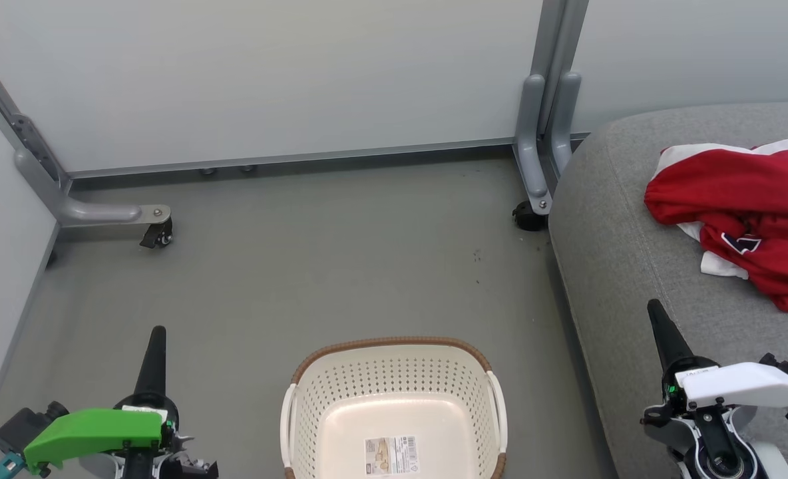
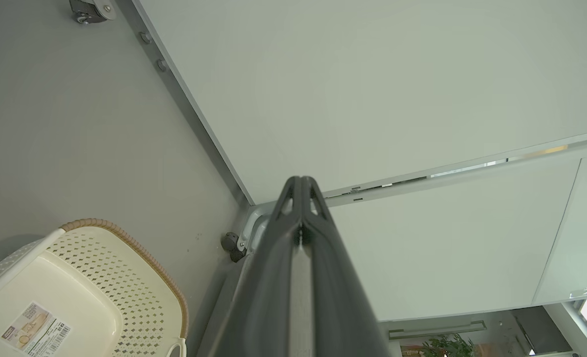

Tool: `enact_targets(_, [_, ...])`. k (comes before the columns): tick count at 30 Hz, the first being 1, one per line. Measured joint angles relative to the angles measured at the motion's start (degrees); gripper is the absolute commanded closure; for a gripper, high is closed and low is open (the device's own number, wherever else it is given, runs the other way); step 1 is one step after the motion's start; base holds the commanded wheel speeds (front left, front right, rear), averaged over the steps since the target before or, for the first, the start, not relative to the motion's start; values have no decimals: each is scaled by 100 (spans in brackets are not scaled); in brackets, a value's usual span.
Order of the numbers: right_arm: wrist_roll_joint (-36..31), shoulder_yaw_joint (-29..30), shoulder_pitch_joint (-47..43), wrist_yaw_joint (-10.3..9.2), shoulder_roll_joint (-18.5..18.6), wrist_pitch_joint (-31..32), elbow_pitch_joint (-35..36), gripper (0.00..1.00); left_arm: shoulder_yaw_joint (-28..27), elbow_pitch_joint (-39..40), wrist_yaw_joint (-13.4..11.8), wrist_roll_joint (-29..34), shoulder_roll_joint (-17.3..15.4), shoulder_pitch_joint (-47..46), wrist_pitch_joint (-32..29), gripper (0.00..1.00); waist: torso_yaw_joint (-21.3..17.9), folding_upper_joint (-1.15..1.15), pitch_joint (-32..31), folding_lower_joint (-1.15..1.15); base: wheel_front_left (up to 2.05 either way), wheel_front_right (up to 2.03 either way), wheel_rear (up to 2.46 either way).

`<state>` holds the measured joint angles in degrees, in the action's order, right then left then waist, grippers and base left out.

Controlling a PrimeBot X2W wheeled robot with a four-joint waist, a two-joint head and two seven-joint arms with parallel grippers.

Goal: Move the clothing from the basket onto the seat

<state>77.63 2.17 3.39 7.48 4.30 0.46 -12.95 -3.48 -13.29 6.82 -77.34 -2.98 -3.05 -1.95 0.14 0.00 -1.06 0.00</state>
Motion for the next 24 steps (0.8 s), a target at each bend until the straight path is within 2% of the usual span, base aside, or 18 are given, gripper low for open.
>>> enact_targets(24, [1056,165,161,0,-3,303,-59,100,-176,-41,31,-992,0,-176,-280,100,-9,0,78,0,0,0,0])
